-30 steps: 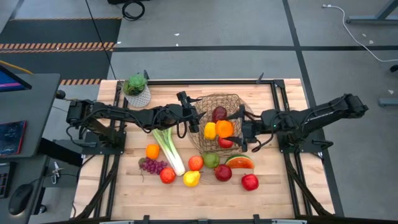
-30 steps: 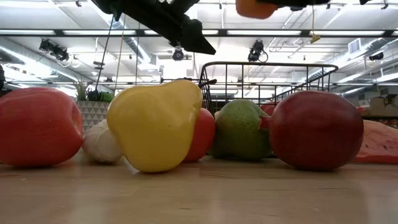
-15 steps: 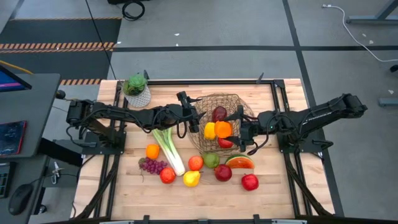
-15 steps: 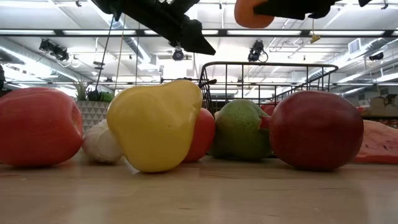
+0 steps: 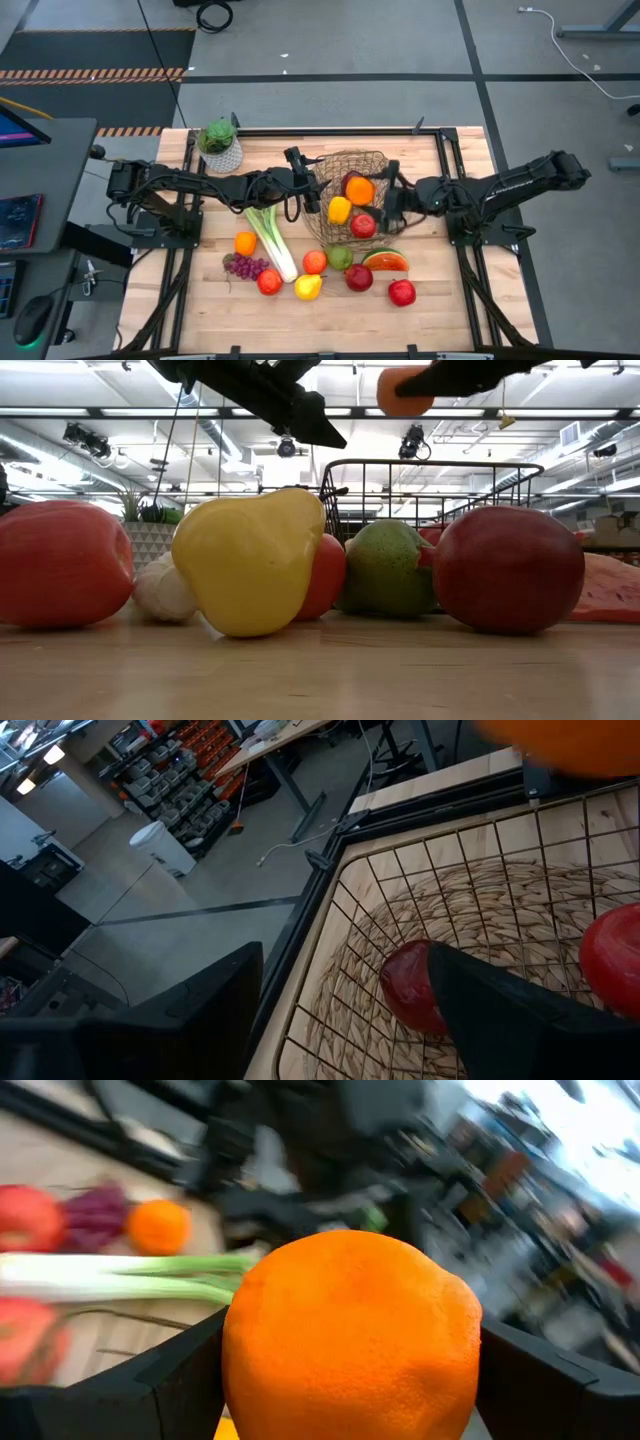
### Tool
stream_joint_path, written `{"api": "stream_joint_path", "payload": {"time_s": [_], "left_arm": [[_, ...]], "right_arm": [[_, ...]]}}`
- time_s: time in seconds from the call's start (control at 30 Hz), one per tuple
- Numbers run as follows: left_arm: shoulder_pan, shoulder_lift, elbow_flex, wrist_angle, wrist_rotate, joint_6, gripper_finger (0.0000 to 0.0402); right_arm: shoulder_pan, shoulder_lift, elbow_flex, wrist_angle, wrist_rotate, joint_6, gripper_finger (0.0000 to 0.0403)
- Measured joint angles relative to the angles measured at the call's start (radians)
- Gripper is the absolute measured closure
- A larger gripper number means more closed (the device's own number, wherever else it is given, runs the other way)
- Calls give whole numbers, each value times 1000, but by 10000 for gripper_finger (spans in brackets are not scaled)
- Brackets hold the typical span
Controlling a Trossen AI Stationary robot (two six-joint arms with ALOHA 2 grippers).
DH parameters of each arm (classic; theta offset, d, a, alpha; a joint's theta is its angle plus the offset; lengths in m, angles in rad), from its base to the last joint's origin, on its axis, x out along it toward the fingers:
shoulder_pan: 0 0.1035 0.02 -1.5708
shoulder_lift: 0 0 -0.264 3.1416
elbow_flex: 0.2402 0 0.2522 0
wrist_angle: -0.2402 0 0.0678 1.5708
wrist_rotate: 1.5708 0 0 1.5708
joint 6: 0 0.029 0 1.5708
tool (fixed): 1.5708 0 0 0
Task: Build produce basket
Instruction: Put the orange into the brown wire basket
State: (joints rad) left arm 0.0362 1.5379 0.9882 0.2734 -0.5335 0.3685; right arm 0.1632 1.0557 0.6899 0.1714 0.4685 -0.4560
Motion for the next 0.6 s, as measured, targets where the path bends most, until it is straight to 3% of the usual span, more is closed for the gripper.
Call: {"api": "stream_joint_path", "payload": {"time_s": [0.1, 0.6], "left_arm": [[0, 0, 0, 0, 0, 0, 113], [0, 0, 0, -2, 0, 0, 113]], "right_arm": [[-25, 0, 0, 0, 40, 106, 52], [-183, 0, 0, -101, 36, 697, 52]]}}
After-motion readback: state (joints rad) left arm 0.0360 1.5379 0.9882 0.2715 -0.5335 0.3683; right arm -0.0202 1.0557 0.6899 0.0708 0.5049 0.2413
